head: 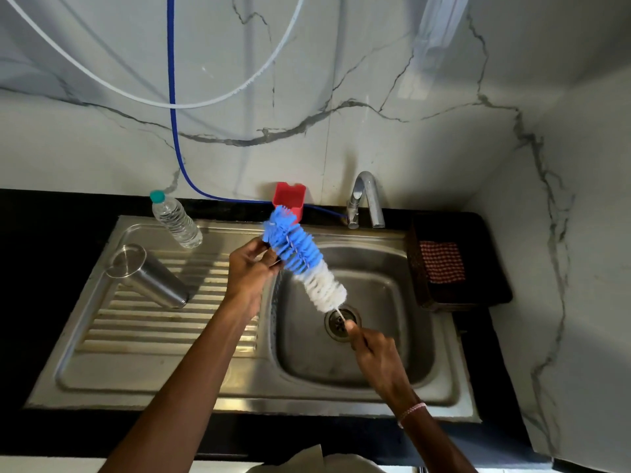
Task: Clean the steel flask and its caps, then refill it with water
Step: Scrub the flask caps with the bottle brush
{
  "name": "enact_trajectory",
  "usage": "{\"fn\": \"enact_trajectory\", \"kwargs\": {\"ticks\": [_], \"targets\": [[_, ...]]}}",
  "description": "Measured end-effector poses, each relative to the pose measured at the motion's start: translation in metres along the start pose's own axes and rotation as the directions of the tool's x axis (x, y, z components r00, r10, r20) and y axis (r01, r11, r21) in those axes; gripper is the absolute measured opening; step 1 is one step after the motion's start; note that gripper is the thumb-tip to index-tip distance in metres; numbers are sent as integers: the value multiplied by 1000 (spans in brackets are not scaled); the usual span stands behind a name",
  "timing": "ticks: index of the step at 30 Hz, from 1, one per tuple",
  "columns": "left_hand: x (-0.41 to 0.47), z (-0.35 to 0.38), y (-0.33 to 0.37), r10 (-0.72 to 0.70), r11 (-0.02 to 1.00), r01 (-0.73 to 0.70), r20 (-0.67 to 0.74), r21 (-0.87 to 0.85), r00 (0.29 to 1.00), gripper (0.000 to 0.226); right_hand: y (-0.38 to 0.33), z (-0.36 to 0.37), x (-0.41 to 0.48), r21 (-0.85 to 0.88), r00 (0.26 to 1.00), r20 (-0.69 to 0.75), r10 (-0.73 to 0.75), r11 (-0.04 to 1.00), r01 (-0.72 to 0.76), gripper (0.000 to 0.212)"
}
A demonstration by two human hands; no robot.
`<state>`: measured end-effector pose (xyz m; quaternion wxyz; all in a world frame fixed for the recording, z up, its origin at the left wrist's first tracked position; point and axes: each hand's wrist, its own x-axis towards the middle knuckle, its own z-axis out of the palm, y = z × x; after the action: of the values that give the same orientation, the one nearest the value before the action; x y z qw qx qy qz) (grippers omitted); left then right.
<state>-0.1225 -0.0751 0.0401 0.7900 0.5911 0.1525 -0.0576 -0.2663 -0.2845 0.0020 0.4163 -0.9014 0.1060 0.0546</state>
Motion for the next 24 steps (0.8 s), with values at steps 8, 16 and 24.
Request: {"fn": "enact_trajectory", "kwargs": {"ticks": [8, 16, 24], "targets": [[-7, 3, -15, -6, 994, -5, 104, 108, 995, 34, -12, -2, 11, 18, 999, 28, 45, 999, -45, 56], [-13, 17, -12, 24, 989, -42, 132, 138, 991, 43, -37, -9, 33, 107, 997, -36, 73, 992, -69, 62], [0, 0, 0, 65, 991, -69, 45, 114, 997, 34, 3, -3, -2, 105, 989, 110, 98, 988, -110, 58]]}}
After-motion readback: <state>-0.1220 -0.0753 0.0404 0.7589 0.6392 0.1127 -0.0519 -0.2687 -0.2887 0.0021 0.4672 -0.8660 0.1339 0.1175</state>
